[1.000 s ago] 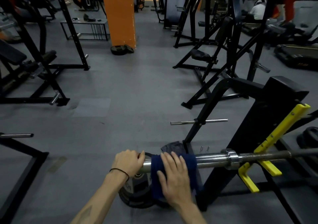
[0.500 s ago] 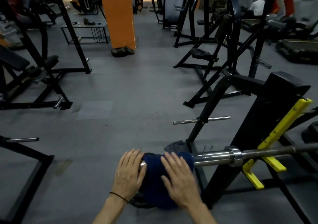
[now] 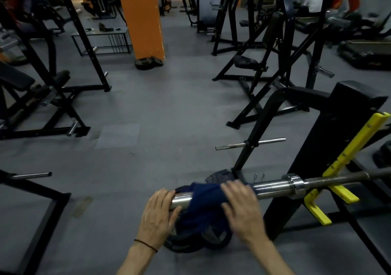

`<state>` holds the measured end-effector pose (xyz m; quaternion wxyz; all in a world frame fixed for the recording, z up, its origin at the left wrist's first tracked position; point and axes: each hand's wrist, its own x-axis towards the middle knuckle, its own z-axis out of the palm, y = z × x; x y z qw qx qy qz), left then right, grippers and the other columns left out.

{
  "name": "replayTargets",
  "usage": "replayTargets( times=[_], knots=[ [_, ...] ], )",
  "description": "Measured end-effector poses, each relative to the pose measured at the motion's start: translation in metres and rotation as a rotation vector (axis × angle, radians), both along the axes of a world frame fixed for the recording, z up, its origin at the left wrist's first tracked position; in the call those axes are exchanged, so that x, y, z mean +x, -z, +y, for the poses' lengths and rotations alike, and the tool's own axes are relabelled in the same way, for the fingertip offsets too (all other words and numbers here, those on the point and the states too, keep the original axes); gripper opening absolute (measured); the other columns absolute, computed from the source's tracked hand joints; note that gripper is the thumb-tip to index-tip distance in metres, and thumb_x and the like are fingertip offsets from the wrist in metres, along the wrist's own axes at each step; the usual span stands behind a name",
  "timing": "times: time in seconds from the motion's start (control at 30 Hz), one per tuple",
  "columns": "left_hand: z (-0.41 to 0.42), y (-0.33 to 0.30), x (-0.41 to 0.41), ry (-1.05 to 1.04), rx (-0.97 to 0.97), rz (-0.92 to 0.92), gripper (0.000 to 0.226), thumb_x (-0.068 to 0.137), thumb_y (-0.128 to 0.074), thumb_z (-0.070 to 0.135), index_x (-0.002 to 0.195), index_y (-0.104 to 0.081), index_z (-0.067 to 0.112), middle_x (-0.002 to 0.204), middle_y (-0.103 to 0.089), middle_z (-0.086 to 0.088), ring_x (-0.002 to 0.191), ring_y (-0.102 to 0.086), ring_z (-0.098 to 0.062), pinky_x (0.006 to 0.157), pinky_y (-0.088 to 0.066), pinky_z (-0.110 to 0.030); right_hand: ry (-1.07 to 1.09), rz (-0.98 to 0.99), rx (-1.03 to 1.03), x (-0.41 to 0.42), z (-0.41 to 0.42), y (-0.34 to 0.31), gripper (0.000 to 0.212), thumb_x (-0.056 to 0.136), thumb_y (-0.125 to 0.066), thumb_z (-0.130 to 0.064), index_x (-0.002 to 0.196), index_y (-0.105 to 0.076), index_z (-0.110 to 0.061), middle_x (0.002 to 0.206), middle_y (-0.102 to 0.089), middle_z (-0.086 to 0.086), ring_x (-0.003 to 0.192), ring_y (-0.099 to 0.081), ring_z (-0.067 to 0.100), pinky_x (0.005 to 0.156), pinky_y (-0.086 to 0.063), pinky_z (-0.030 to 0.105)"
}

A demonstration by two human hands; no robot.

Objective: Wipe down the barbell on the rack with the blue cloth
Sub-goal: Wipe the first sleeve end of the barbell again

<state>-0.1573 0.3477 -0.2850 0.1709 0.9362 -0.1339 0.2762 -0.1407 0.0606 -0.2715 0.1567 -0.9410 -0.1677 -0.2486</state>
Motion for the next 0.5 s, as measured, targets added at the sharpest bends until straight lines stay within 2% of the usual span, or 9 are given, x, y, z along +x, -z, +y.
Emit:
replayTargets(
  times=[0.1, 0.2, 0.23, 0.33, 0.4, 0.43, 0.5],
  knots=[
    [-0.001, -0.001, -0.001, -0.021, 0.021, -0.007, 0.046, 0.106, -0.035, 0.05, 0.128, -0.051, 0.013, 0.118, -0.06, -0.007, 0.111, -0.053, -0.025, 0.106, -0.039, -0.035, 0.319, 0.027, 0.169, 0.01, -0.054, -0.007, 0.051, 0.107, -0.032, -0.039, 0.136, -0.062, -0.008, 0.142, -0.058, 0.012, 0.143, -0.041, 0.032, 0.12, -0.024, 0.059],
    [-0.008, -0.007, 0.001, -0.05, 0.016, -0.016, 0.044, 0.107, -0.032, 0.052, 0.117, -0.053, 0.015, 0.107, -0.059, -0.006, 0.098, -0.052, -0.023, 0.087, -0.042, -0.033, 0.442, 0.024, 0.268, 0.007, -0.018, -0.009, 0.043, 0.105, -0.037, -0.029, 0.13, -0.064, -0.007, 0.137, -0.059, 0.013, 0.144, -0.038, 0.036, 0.123, -0.015, 0.06],
    [-0.009, -0.01, 0.004, -0.048, 0.021, -0.03, 0.042, 0.107, -0.032, 0.051, 0.113, -0.053, 0.015, 0.102, -0.06, -0.006, 0.093, -0.051, -0.022, 0.081, -0.042, -0.032, 0.39, 0.033, 0.27, 0.003, 0.01, -0.01, 0.042, 0.104, -0.038, -0.028, 0.132, -0.063, -0.009, 0.137, -0.059, 0.011, 0.144, -0.038, 0.036, 0.124, -0.013, 0.058],
    [-0.008, -0.017, 0.011, -0.058, 0.061, -0.015, 0.034, 0.104, -0.041, 0.046, 0.1, -0.055, 0.016, 0.086, -0.059, -0.006, 0.076, -0.051, -0.023, 0.063, -0.044, -0.035, 0.029, 0.083, 0.127, -0.019, 0.081, -0.01, 0.048, 0.107, -0.036, -0.038, 0.144, -0.055, -0.014, 0.146, -0.054, 0.005, 0.145, -0.038, 0.03, 0.125, -0.015, 0.052],
    [-0.006, -0.022, 0.017, -0.076, 0.053, 0.078, 0.034, 0.101, -0.042, 0.039, 0.084, -0.058, 0.014, 0.072, -0.057, -0.007, 0.061, -0.054, -0.028, 0.05, -0.044, -0.038, -0.104, 0.083, 0.024, -0.015, 0.074, -0.012, 0.05, 0.108, -0.034, -0.04, 0.146, -0.053, -0.014, 0.146, -0.055, 0.006, 0.142, -0.043, 0.029, 0.124, -0.02, 0.048],
    [-0.005, -0.028, 0.02, -0.105, 0.044, 0.157, 0.038, 0.1, -0.039, 0.037, 0.077, -0.058, 0.013, 0.066, -0.057, -0.009, 0.055, -0.055, -0.033, 0.045, -0.042, -0.038, -0.095, 0.063, 0.007, -0.01, 0.057, -0.013, 0.049, 0.108, -0.036, -0.04, 0.144, -0.056, -0.014, 0.142, -0.058, 0.007, 0.137, -0.048, 0.031, 0.123, -0.024, 0.047],
    [-0.007, -0.04, 0.031, -0.191, 0.033, 0.333, 0.053, 0.098, -0.027, 0.04, 0.072, -0.061, 0.01, 0.061, -0.062, -0.016, 0.053, -0.06, -0.039, 0.047, -0.04, -0.037, 0.083, 0.034, 0.081, 0.003, 0.01, -0.014, 0.046, 0.107, -0.038, -0.039, 0.136, -0.061, -0.011, 0.134, -0.061, 0.011, 0.13, -0.053, 0.033, 0.12, -0.029, 0.049]
  ],
)
